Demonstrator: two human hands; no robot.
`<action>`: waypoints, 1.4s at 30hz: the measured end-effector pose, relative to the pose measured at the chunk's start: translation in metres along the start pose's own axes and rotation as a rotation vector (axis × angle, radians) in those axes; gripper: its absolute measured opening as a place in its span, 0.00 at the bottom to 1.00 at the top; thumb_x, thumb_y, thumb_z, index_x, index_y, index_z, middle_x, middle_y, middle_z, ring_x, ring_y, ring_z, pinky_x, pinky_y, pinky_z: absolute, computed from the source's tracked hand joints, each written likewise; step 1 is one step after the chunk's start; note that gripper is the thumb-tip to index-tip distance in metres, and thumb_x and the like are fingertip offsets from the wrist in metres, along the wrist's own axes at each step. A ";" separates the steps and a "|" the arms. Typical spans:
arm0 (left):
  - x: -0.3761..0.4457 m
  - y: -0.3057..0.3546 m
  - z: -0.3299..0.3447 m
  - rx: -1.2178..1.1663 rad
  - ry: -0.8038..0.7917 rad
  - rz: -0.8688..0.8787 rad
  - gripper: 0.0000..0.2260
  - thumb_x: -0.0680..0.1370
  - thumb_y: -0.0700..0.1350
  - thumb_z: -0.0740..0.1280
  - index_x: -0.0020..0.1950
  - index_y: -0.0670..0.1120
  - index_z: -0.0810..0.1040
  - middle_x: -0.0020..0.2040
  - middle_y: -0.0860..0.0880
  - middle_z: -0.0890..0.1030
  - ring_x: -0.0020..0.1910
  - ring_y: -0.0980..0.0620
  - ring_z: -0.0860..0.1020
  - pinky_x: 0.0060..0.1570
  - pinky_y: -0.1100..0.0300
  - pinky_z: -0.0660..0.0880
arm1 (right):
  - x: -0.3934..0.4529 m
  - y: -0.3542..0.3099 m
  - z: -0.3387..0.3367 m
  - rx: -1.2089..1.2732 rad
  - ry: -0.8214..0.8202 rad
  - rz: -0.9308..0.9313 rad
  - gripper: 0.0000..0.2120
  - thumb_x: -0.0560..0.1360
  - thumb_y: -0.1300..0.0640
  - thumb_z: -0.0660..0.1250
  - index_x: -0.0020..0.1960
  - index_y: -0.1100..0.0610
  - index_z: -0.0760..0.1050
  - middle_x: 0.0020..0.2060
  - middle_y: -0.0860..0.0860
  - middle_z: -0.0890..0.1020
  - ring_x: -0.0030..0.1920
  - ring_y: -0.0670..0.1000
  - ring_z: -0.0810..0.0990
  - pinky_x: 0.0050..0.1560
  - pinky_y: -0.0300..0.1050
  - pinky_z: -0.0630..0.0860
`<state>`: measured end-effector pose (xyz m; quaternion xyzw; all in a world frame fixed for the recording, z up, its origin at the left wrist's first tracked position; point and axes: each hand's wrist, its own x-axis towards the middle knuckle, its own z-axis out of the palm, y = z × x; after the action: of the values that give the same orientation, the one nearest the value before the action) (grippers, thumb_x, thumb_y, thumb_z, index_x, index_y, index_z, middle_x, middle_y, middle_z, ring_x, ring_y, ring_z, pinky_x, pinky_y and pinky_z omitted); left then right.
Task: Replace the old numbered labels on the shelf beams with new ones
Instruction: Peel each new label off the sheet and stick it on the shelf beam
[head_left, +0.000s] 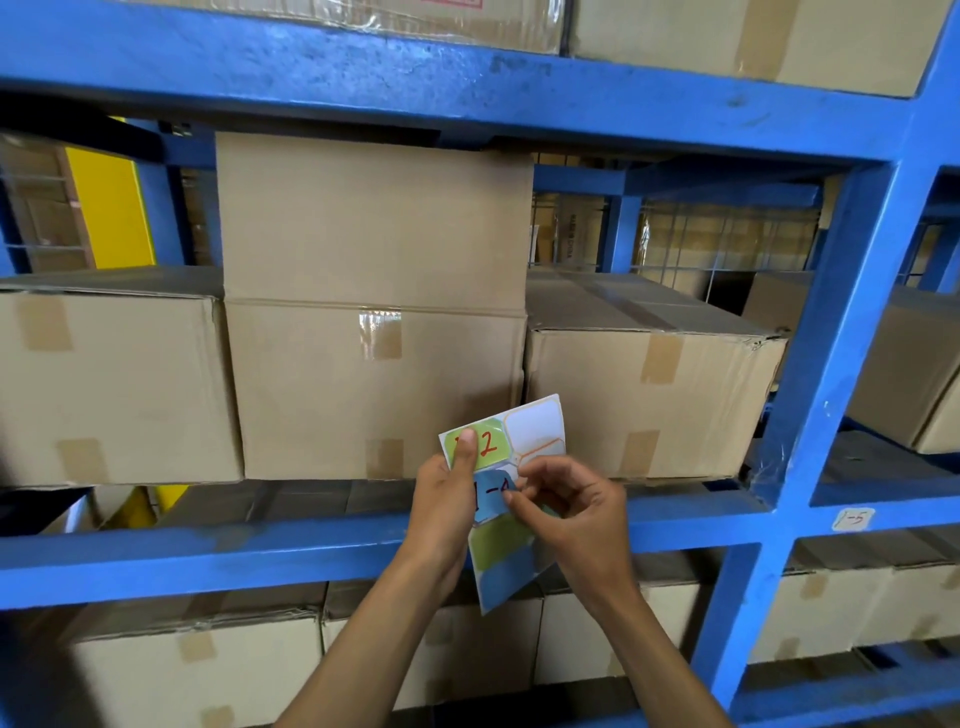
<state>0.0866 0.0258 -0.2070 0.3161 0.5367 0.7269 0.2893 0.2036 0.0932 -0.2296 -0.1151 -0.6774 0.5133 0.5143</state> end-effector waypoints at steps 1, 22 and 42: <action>0.001 0.000 -0.002 0.005 -0.003 -0.003 0.18 0.82 0.56 0.58 0.45 0.47 0.83 0.38 0.51 0.88 0.36 0.54 0.86 0.36 0.61 0.82 | 0.000 0.000 0.002 0.010 -0.001 0.004 0.10 0.68 0.65 0.77 0.45 0.53 0.82 0.38 0.51 0.84 0.40 0.46 0.83 0.44 0.38 0.81; 0.005 0.008 -0.030 0.025 -0.100 -0.083 0.20 0.81 0.57 0.58 0.59 0.45 0.81 0.55 0.43 0.86 0.57 0.42 0.83 0.65 0.39 0.74 | 0.002 -0.007 0.018 -0.139 -0.045 0.167 0.08 0.69 0.60 0.77 0.44 0.48 0.84 0.43 0.44 0.87 0.48 0.44 0.85 0.47 0.40 0.83; 0.009 0.006 -0.053 0.052 -0.041 -0.070 0.20 0.82 0.56 0.58 0.56 0.44 0.83 0.52 0.41 0.87 0.51 0.41 0.85 0.56 0.45 0.79 | 0.001 -0.002 0.025 0.013 -0.066 0.214 0.06 0.68 0.58 0.77 0.38 0.47 0.84 0.41 0.46 0.86 0.45 0.43 0.84 0.42 0.37 0.80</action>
<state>0.0397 0.0001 -0.2116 0.3193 0.5602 0.6956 0.3168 0.1838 0.0790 -0.2261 -0.1667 -0.6743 0.5732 0.4347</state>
